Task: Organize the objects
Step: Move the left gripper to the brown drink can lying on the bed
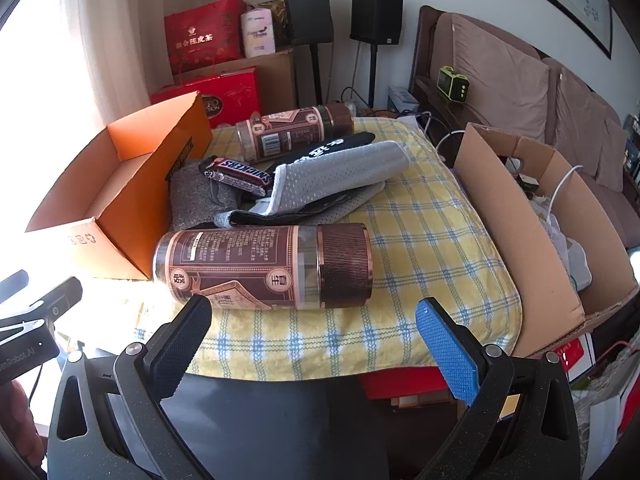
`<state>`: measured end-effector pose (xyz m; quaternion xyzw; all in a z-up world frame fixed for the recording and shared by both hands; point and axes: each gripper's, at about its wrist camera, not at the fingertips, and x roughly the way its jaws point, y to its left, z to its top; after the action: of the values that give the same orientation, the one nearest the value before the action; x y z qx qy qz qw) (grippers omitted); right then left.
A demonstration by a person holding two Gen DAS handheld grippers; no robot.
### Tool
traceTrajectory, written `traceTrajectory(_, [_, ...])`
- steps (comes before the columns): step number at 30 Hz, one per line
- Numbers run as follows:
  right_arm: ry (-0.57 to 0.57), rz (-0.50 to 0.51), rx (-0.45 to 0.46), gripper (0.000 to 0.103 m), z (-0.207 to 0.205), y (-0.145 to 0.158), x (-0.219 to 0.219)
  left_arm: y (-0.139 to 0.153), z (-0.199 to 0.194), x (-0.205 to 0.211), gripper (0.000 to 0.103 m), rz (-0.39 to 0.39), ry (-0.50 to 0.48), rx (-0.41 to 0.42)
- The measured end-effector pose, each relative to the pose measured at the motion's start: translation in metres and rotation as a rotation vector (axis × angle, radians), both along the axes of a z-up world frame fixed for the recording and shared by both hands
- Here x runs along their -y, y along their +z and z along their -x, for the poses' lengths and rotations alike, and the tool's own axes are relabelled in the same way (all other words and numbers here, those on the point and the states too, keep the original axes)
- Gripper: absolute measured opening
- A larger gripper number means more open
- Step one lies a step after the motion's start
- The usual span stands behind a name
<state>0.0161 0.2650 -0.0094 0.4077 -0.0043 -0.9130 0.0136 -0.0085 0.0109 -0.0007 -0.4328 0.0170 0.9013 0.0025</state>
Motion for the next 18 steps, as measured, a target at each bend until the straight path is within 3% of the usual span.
traceTrajectory(12, [-0.047,-0.014,-0.002,0.103,0.009,0.000,-0.024,-0.007,0.013,-0.021,0.103,0.004,-0.056,-0.019])
traceTrajectory(18, [-0.045,0.021,-0.017,0.103,0.013,0.002,-0.040,-0.011,0.018,-0.031,0.103,-0.030,-0.090,-0.019])
